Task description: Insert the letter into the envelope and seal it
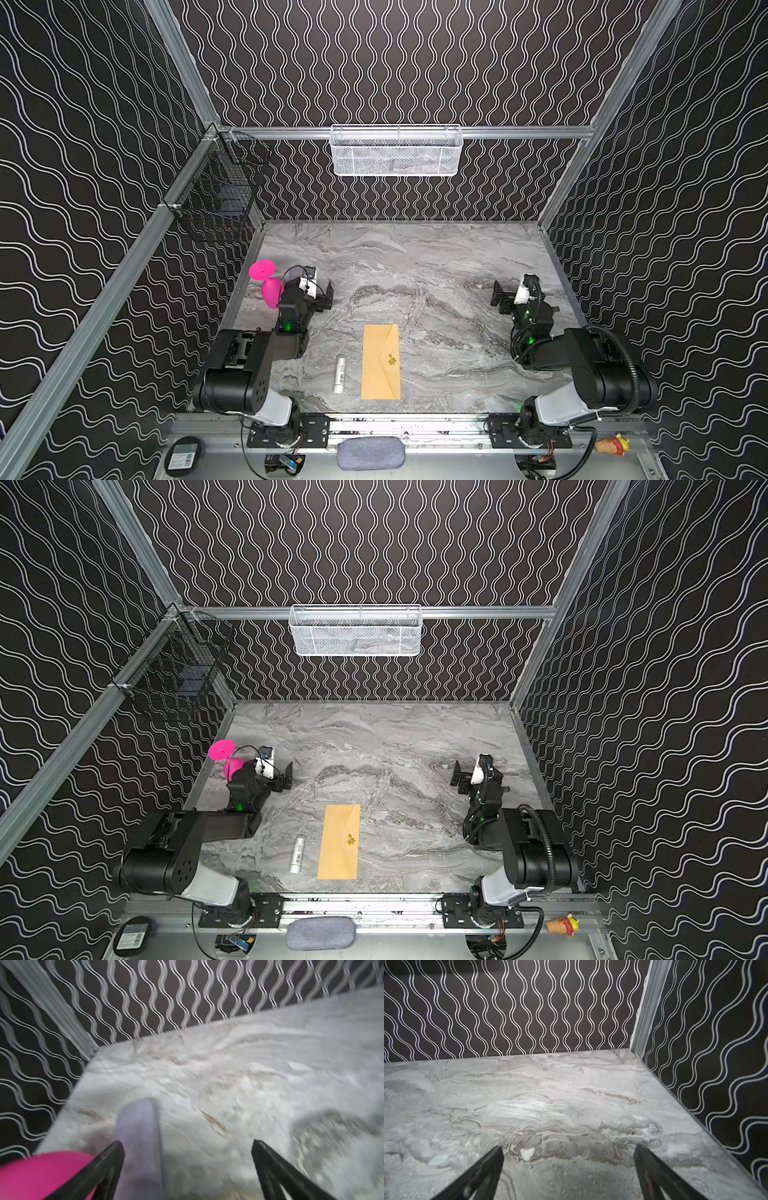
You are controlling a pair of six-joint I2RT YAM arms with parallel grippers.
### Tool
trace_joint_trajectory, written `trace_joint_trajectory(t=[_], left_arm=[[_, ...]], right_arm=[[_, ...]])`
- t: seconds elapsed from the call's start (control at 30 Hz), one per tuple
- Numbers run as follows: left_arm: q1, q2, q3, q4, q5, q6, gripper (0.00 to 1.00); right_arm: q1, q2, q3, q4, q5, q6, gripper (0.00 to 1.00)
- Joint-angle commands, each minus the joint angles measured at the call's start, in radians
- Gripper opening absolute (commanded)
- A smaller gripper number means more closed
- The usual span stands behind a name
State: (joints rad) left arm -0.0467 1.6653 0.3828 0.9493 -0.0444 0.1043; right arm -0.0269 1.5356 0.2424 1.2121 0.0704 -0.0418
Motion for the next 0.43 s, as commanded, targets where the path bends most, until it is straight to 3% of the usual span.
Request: trace_joint_trajectory(t=[0.0, 0.13, 0.4], left_arm=[[0.005, 0.016, 0.02, 0.037, 0.011, -0.04, 0.99], [0.004, 0.014, 0.021, 0.032, 0.009, -0.04, 0.99], [0.005, -0.001, -0.001, 0.059, 0.012, -0.04, 0.99]], right_arm=[[0.004, 0.011, 0.005, 0.014, 0.003, 0.014, 1.0], [-0.022, 0.01, 0.058, -0.108, -0.048, 0.035, 1.0], [-0.027, 0.012, 0.035, -0.056, -0.056, 0.04, 1.0]])
